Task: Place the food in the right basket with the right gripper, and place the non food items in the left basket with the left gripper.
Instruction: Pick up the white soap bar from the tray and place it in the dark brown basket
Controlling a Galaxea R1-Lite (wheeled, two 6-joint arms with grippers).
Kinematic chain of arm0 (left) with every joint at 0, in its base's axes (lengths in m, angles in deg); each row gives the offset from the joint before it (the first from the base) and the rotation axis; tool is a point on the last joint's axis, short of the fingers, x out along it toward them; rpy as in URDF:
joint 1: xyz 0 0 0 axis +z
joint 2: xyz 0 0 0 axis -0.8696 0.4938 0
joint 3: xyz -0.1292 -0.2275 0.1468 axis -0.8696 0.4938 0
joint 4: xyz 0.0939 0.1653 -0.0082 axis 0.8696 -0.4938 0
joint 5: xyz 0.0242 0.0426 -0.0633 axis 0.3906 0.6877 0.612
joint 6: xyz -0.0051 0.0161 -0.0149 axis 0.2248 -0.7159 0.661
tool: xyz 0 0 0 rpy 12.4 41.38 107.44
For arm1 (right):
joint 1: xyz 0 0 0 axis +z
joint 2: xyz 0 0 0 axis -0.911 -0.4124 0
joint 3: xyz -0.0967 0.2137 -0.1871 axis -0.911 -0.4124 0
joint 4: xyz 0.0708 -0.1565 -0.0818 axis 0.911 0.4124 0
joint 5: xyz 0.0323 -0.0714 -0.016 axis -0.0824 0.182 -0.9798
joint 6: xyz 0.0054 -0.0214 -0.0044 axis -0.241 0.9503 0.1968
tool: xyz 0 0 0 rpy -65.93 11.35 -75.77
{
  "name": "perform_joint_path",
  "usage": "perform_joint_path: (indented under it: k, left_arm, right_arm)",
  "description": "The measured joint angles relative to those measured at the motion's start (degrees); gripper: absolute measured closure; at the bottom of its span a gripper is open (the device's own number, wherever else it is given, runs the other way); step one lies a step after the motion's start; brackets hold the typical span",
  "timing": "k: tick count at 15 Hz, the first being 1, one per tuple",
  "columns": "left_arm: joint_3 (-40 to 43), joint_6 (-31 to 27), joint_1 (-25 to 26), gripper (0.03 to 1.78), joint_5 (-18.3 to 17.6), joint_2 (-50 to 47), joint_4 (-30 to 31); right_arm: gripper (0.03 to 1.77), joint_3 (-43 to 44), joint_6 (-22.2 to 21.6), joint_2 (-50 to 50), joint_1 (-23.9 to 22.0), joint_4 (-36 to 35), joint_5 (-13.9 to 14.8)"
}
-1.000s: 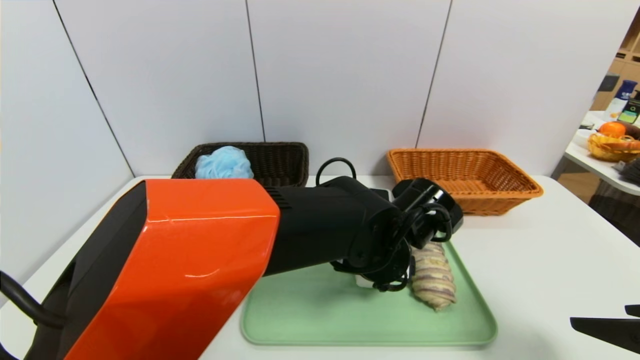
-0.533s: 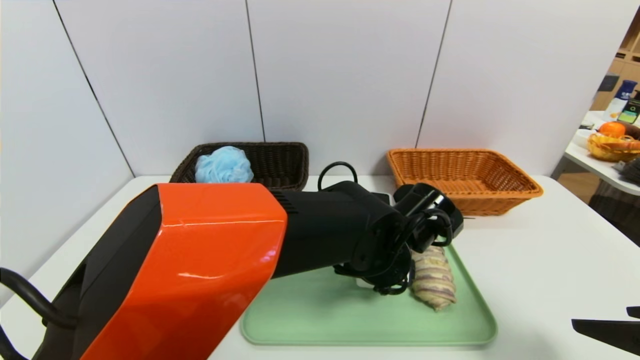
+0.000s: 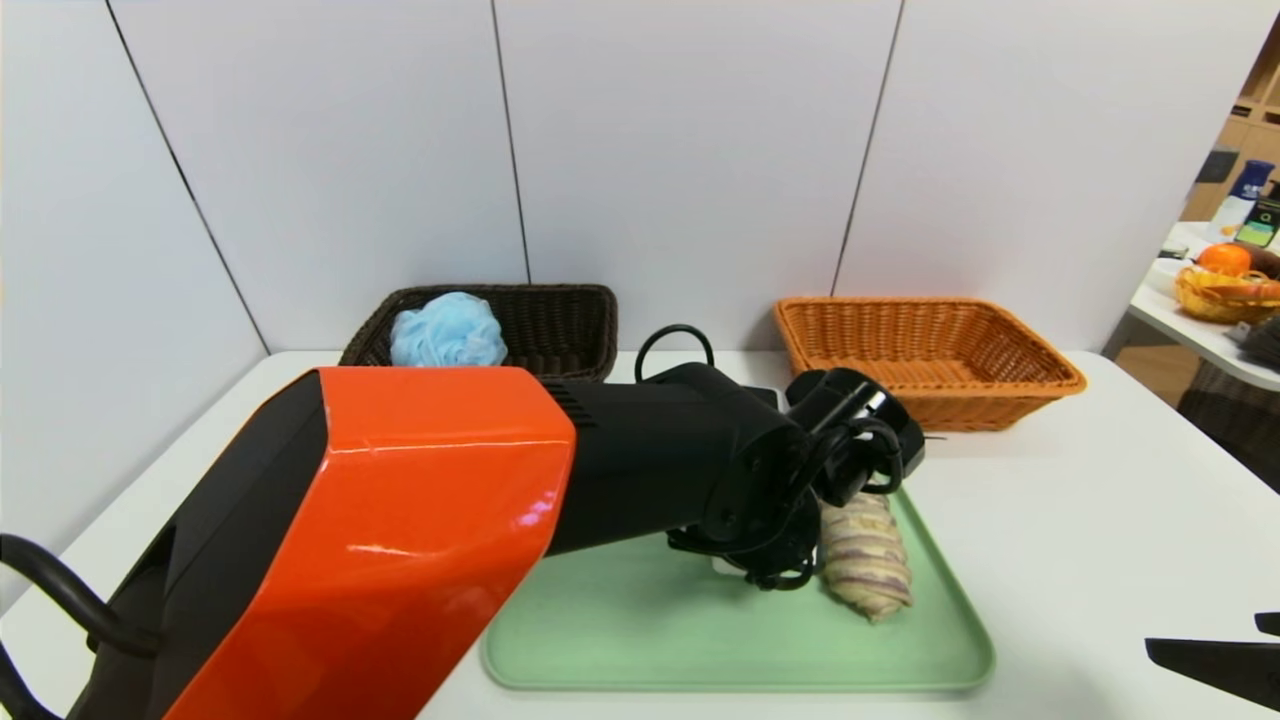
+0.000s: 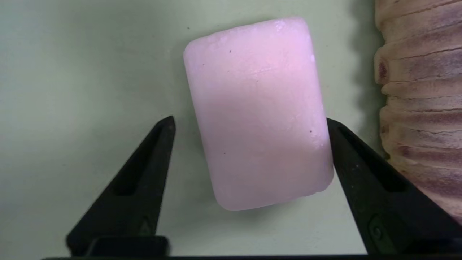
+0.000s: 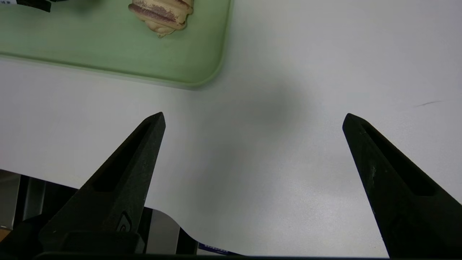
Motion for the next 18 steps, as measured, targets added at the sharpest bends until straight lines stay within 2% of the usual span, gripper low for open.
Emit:
perform_joint_path:
  k: [2,3,11,18]
  left_arm:
    - [0.0,-0.1,0.0,0.74,0.0,0.1,0.0]
    - [0.0,-0.2,0.0,0.80,0.0,0.1,0.0]
    - [0.0,-0.6,0.6,0.83,0.0,-2.8,-1.4]
    - [0.3,-3.1,6.9,0.83,0.0,-13.5,-8.8]
  right_arm:
    - [0.10,-0.1,0.0,0.2,0.0,0.0,0.0]
    - [0.10,-0.2,0.0,0.3,0.0,0.0,0.0]
    - [0.10,-0.2,0.0,0.7,0.0,0.0,0.0]
    - [0.10,-0.3,0.0,1.3,0.0,-0.1,0.0]
